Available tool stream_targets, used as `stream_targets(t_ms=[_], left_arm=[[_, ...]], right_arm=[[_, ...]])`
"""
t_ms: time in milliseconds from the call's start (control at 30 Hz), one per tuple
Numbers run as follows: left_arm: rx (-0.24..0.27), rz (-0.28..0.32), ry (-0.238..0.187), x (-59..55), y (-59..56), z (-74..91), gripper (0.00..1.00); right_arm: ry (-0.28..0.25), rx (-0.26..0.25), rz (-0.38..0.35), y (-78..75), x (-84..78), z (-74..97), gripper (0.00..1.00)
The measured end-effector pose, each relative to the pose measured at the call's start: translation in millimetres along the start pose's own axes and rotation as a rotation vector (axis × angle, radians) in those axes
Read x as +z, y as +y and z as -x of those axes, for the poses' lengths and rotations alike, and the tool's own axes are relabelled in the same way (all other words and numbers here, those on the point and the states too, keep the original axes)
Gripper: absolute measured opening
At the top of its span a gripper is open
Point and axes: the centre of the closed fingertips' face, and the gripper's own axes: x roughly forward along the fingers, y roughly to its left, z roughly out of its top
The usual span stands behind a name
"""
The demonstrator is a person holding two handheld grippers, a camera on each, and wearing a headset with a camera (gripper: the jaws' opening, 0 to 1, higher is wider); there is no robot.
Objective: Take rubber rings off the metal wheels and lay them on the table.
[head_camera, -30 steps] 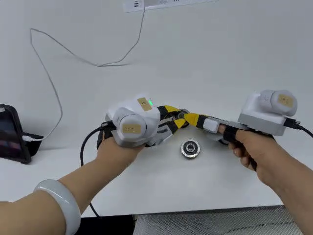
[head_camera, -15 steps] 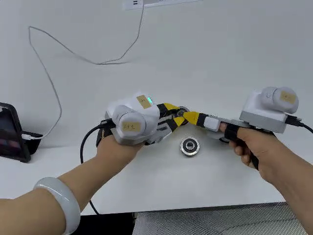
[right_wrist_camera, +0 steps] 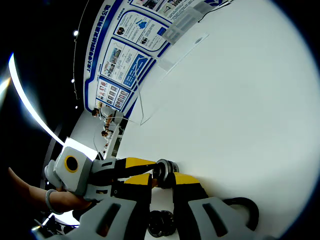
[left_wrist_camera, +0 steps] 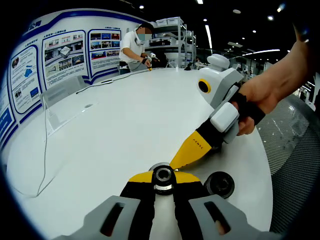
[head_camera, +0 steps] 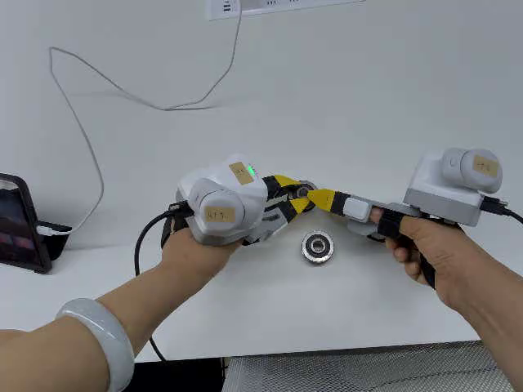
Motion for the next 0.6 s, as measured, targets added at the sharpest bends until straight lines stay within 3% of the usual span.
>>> stream_targets(t_ms=[600], left_arm=[[-0.001,0.001,0.002,-1.1,0.9,0.3,0.14]], right_arm=[[-0.003,-0.030,0.031,-5.8,0.9,0.8,0.07]])
